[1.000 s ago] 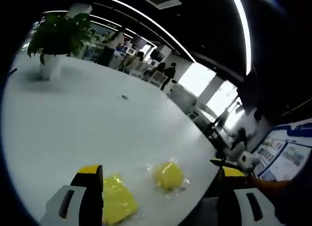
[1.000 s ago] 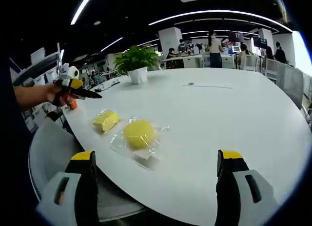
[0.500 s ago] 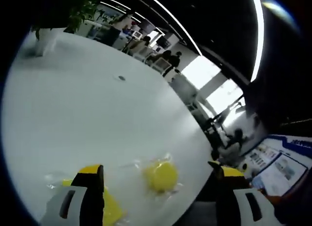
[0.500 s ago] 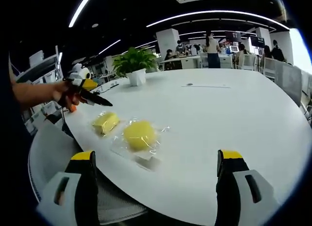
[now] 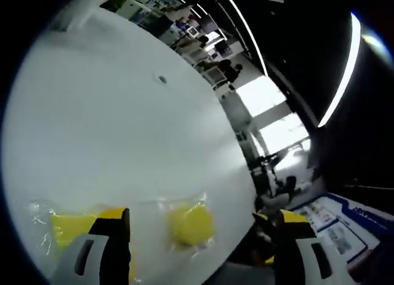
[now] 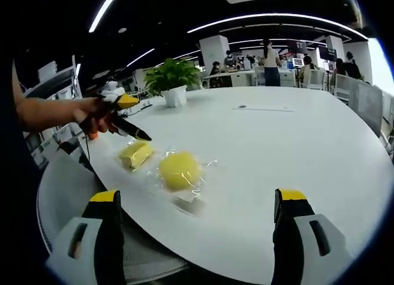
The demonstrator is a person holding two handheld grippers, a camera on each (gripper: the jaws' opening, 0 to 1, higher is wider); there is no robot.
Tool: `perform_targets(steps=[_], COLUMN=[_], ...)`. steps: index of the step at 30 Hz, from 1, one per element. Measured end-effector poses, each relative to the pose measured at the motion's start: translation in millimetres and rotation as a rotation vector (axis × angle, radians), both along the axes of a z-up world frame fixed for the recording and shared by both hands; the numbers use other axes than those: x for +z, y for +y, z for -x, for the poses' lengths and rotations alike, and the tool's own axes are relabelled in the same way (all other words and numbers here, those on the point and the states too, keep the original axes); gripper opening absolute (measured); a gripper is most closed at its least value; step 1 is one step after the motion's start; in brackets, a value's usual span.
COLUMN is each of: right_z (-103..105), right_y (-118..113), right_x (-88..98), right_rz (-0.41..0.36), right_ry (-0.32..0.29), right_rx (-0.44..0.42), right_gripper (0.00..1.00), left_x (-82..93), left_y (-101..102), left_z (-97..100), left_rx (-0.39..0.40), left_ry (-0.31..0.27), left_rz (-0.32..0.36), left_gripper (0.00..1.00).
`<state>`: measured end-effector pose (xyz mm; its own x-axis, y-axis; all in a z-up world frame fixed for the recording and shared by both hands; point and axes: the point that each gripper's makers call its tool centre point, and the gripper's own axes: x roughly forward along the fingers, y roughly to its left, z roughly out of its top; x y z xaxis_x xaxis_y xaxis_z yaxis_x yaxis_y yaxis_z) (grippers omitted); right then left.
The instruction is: Compare the silicone blocks by pressing each to a similar depth, holding the contact briefly, and releasing to observe deformation and rebound differences across the visible hardness samples.
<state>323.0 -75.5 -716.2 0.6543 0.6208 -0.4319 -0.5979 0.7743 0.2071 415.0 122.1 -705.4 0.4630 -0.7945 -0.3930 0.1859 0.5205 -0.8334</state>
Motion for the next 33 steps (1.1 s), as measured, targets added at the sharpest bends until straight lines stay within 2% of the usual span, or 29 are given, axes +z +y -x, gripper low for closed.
perform_targets(steps=[1, 4, 7, 9, 10, 11, 16, 21, 22, 26, 29, 33], right_z=[1, 2, 3, 4, 5, 5, 5, 6, 7, 10, 12, 14], right_y=[0, -1, -2, -2, -3, -4, -5, -3, -2, 0, 0, -3], right_x=[-0.3, 0.3, -0.6, -0.4, 0.0, 0.5, 4.6, 4.8, 5.5, 6.1, 5.8, 4.0], right_rz=[0.001, -0.002, 0.001, 0.002, 0.0, 0.0, -0.006, -0.012, -0.015, -0.023, -0.03, -0.032], right_ry=[0.002, 0.002, 0.004, 0.006, 0.005, 0.006, 0.0, 0.002, 0.002, 0.001, 0.008, 0.015], right_rx=[-0.001, -0.004, -0.003, -0.002, -0.002, -0.002, -0.008, -0.007, -0.006, -0.004, -0.005, -0.011], right_gripper=[0.96, 0.96, 0.96, 0.96, 0.96, 0.96, 0.96, 0.96, 0.96, 0.96, 0.96, 0.96], left_x=[-2.1, -5.1, -11.5, -11.9, -17.2, -21.3, -28.6, -42.8, -48.1, -54.9, -65.2, -76.8], left_y=[-1, -5, -12, -15, -15, -16, -30, -33, -32, -34, -32, -30], left_z=[-0.7, -4.0, -7.7, -8.7, -13.0, -14.8, -10.2, -13.8, -14.5, -17.0, -16.6, -15.9], left_rx=[0.008, -0.001, -0.004, 0.0, -0.002, 0.001, -0.029, -0.028, -0.013, -0.007, -0.015, -0.008], left_ry=[0.025, 0.038, 0.08, 0.069, 0.031, 0.024, 0.053, 0.069, 0.1, 0.137, 0.133, 0.165], left_rz=[0.008, 0.016, 0.049, 0.044, 0.008, -0.008, -0.007, -0.015, -0.023, -0.017, -0.076, -0.087], left_gripper=[1.0, 1.0, 0.97, 0.91, 0.88, 0.88, 0.83, 0.71, 0.69, 0.57, 0.56, 0.44])
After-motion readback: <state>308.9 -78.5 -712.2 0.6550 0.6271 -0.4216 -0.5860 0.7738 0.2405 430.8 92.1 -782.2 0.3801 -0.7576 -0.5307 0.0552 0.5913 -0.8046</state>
